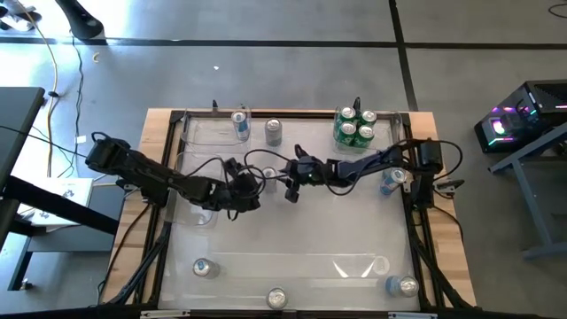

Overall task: Sort soda cans
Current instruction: Put the top left blue soda can into the top left transparent bin

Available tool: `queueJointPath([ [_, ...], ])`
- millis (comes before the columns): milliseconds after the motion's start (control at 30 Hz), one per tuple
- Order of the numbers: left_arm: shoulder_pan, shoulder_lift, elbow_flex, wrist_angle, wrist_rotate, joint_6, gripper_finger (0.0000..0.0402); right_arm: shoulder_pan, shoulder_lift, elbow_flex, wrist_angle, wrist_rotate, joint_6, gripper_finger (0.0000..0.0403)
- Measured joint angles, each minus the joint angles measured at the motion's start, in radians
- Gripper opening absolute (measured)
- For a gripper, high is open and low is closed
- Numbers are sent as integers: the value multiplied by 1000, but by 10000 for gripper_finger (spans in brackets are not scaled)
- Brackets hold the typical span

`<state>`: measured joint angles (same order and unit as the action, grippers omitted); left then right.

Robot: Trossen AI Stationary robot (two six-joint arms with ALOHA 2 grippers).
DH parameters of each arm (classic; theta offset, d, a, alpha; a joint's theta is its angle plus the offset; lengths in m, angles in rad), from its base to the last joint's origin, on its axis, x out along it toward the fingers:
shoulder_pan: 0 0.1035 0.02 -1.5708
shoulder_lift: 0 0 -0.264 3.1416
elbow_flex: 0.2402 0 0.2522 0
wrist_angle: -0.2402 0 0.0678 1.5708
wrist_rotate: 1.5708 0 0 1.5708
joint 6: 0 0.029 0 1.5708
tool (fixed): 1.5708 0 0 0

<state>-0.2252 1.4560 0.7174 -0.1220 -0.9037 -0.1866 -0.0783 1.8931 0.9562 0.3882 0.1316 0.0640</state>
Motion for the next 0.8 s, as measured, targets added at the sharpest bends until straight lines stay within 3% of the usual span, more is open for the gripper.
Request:
queueJointPath([
  [167,2,-65,0,-125,-11,-66,310,8,-23,-4,-116,-29,15,133],
  [333,-3,-136,0,-207,-10,-100,310,37,-82,-3,-259,42,27,133],
  [467,-14,-180,0,-111,26,-70,310,85,-157,-2,-447,175,56,133],
  [667,27,-163,0,162,287,-28,310,171,-259,-2,-732,419,157,133],
  [800,74,-110,0,261,364,-48,310,226,-318,-2,-915,549,273,133],
])
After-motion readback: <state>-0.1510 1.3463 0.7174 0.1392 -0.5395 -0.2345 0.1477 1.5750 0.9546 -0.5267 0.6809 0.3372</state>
